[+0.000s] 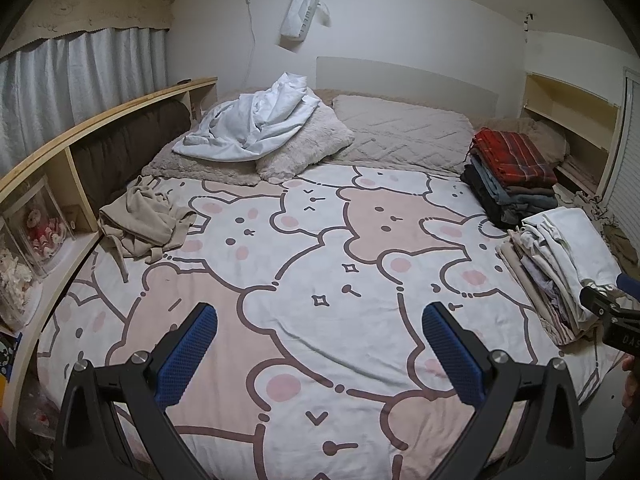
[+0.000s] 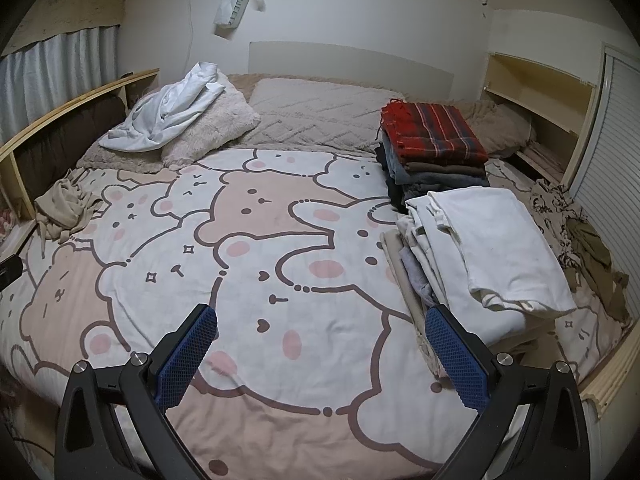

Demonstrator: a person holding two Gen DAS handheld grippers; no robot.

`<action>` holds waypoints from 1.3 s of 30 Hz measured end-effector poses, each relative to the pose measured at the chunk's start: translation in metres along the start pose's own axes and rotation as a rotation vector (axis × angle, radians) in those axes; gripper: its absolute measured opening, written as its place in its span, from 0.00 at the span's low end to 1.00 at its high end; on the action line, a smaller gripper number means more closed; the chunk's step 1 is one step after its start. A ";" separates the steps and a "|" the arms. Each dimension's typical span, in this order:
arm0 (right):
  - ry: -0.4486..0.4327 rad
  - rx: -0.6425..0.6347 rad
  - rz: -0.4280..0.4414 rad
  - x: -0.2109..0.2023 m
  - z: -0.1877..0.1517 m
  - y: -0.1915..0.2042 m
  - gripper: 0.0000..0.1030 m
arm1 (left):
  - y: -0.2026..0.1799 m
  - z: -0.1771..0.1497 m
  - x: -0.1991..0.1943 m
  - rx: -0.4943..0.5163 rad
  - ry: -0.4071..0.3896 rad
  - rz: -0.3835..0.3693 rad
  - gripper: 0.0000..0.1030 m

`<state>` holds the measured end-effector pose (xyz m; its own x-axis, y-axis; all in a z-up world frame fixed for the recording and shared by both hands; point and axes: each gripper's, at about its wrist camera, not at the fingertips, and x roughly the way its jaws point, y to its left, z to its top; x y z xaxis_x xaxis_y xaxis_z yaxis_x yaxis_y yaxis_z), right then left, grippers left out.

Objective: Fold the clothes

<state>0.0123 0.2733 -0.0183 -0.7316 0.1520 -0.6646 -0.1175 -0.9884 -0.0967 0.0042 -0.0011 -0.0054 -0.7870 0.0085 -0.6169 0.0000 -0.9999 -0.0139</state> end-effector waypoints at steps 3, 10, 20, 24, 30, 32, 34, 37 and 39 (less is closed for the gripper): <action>0.002 -0.005 0.000 0.001 0.000 0.001 1.00 | 0.002 -0.001 0.001 -0.013 0.004 -0.005 1.00; 0.010 -0.009 0.003 0.003 0.000 0.002 1.00 | 0.007 -0.002 0.004 -0.029 0.015 -0.018 1.00; 0.022 -0.023 0.007 0.008 -0.002 0.007 1.00 | 0.008 -0.006 0.011 -0.018 0.042 -0.001 1.00; 0.025 -0.036 0.008 0.011 -0.003 0.009 1.00 | 0.011 -0.009 0.015 -0.030 0.057 -0.026 1.00; 0.012 -0.059 0.043 0.016 -0.004 0.016 1.00 | 0.016 -0.012 0.024 -0.043 0.062 -0.009 1.00; -0.002 -0.064 0.055 0.017 -0.005 0.019 1.00 | 0.022 -0.014 0.028 -0.066 0.070 -0.008 1.00; -0.014 -0.061 0.059 0.020 -0.007 0.022 1.00 | 0.030 -0.016 0.035 -0.093 0.090 -0.017 1.00; -0.014 -0.049 0.080 0.028 -0.011 0.025 1.00 | 0.037 -0.020 0.044 -0.114 0.118 -0.020 1.00; -0.024 -0.053 0.073 0.033 -0.015 0.029 1.00 | 0.042 -0.025 0.052 -0.127 0.137 -0.011 1.00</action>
<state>-0.0052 0.2495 -0.0546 -0.7526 0.0795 -0.6537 -0.0285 -0.9957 -0.0882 -0.0215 -0.0422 -0.0574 -0.6963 0.0291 -0.7172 0.0767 -0.9904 -0.1146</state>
